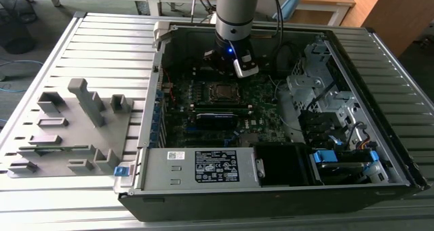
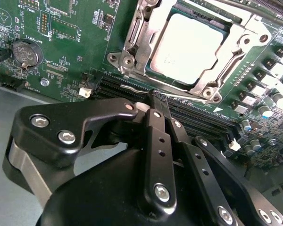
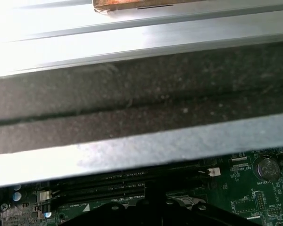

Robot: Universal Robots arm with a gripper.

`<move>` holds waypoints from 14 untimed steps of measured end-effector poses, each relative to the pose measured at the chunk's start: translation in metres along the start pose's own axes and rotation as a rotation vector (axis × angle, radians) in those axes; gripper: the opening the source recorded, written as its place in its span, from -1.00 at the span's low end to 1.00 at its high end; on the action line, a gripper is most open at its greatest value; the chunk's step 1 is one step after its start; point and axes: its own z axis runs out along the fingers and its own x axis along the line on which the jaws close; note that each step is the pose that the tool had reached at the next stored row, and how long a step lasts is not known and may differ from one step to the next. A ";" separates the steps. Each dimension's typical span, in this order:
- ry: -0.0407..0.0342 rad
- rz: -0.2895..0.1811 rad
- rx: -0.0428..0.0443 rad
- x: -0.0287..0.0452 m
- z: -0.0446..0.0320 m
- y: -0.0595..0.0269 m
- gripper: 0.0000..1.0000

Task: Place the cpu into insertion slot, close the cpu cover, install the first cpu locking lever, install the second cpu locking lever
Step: 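Install the first cpu locking lever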

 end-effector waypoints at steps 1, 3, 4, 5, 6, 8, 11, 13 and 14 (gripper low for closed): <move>-0.0005 0.002 0.0000 0.0000 0.0000 0.0000 -0.80; -0.0015 0.007 0.0001 0.0000 0.0000 0.0000 -0.80; -0.0020 0.010 0.0001 0.0001 0.0000 0.0000 -0.80; -0.0025 0.012 0.0001 0.0002 0.0000 0.0000 -0.80; -0.0028 0.014 0.0002 0.0004 0.0000 0.0000 -0.80; -0.0032 0.016 0.0004 0.0010 -0.0001 -0.0001 -0.80; -0.0037 0.018 0.0004 0.0022 -0.0001 -0.0003 -0.80; -0.0039 0.019 0.0004 0.0028 -0.0001 -0.0003 -0.80; -0.0039 0.019 0.0004 0.0029 -0.0001 -0.0003 -0.80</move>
